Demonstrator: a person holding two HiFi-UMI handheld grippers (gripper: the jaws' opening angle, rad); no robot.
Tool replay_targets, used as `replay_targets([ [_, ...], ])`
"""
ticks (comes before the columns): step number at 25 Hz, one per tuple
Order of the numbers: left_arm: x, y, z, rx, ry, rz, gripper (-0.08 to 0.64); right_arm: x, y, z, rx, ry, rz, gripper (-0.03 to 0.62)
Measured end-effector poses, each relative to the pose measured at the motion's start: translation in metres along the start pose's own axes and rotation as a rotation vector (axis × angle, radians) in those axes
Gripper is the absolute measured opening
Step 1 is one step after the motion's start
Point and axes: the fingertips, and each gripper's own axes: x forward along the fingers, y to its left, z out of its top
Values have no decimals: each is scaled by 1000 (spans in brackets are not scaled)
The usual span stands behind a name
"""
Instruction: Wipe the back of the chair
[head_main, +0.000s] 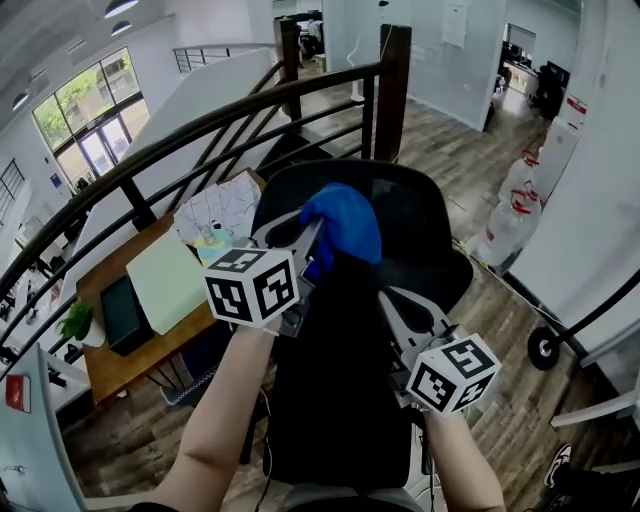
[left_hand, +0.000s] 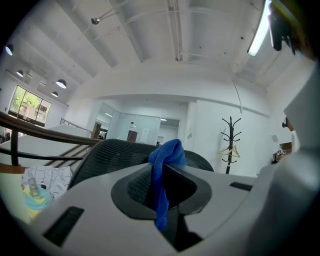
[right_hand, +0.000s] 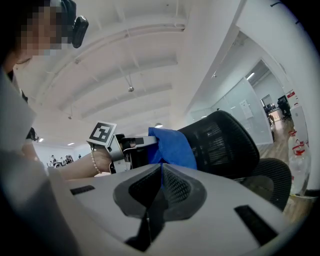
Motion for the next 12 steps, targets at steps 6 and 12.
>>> replay_targets([
  [6, -19, 31, 10, 3, -11, 79, 58, 28, 26, 15, -64, 15, 96, 29],
  [12, -44, 59, 9, -5, -20, 148, 58, 51, 62, 18, -76, 7, 184, 29],
])
